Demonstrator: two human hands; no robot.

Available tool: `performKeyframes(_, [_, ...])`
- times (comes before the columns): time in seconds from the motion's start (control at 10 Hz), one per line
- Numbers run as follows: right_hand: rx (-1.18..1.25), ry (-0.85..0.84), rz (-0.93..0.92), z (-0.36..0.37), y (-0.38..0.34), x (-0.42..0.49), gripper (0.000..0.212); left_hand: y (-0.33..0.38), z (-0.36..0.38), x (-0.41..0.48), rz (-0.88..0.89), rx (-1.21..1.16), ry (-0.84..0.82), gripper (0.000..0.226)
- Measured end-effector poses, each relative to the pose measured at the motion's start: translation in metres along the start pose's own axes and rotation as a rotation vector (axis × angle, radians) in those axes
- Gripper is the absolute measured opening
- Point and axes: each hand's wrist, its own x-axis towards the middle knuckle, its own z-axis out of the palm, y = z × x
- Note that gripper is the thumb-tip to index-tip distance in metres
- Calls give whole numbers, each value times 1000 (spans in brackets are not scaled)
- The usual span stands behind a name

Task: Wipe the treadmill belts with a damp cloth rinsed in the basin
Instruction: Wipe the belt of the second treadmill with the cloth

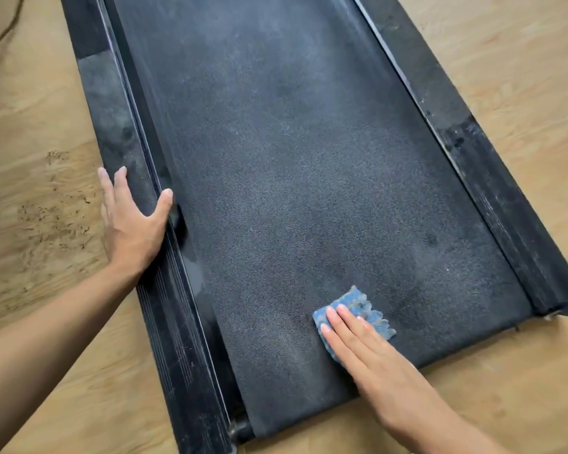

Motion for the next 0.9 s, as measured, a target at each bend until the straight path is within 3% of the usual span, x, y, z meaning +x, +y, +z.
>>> performKeyframes(0.1, [-116,-30,-82,3,-7,-52,54,0,-1,0,-4,-3,2,85])
performKeyframes(0.2, [-63,-46,-34,-6,-8,-33,55,1,-2,-1,0,-15,7,85])
performKeyframes(0.4, [118,5,57,-8,-32,90,67,4,-4,-4,-1,22,-22,91])
performKeyframes(0.5, [124,-123,41,2,-51,64,65,5,-5,-5,7,22,-35,95])
performKeyframes(0.6, [522,-364,364,-6,-85,52,69,4,-4,-4,7,12,-28,95])
performKeyframes(0.7, [-26,-173,184,-2,-78,14,124,5,-4,-5,-4,34,-21,95])
performKeyframes(0.8, [7,-140,-94,7,-66,20,60,7,-5,-5,1,19,-24,95])
performKeyframes(0.9, [98,-1,35,-7,-44,100,67,4,-4,-4,3,19,-25,95])
